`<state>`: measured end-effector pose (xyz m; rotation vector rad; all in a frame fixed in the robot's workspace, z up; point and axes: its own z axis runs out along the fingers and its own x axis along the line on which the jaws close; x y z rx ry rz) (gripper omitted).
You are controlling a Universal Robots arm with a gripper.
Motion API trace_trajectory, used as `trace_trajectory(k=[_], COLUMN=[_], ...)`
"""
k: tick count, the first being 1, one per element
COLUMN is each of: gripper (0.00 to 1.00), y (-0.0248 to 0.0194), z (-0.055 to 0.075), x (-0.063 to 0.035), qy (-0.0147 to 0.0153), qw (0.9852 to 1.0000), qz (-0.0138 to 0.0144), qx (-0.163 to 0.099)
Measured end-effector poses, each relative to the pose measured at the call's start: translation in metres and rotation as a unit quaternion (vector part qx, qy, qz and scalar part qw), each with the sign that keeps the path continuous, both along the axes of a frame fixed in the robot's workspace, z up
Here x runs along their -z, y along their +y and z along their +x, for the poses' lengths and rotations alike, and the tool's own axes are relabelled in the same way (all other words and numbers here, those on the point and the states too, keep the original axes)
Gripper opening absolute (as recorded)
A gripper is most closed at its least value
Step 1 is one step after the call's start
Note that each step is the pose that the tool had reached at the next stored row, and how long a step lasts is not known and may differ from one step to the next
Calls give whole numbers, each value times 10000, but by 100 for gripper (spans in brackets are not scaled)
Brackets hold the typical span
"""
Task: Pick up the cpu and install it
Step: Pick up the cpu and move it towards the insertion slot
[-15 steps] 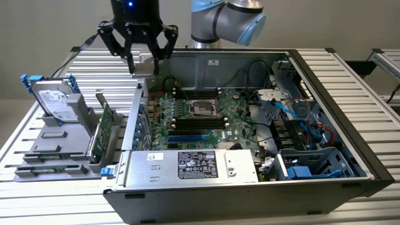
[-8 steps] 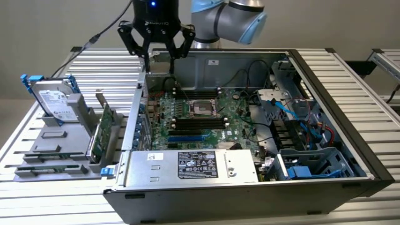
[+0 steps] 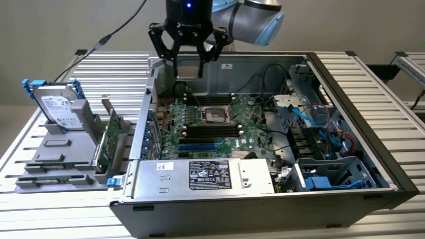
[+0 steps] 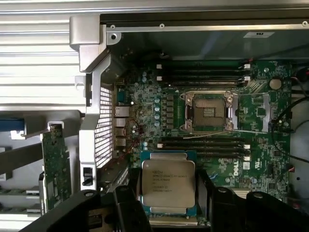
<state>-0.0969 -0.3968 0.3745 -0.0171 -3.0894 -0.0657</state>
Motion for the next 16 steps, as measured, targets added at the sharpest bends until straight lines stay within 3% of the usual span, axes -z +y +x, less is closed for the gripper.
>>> trace_trajectory(k=[7,16], gripper=[55,55], y=[76,184], z=[319,587], x=[76,225], qy=[0,-1], qw=[10000,10000], qz=[-34,-36], qx=[3,18])
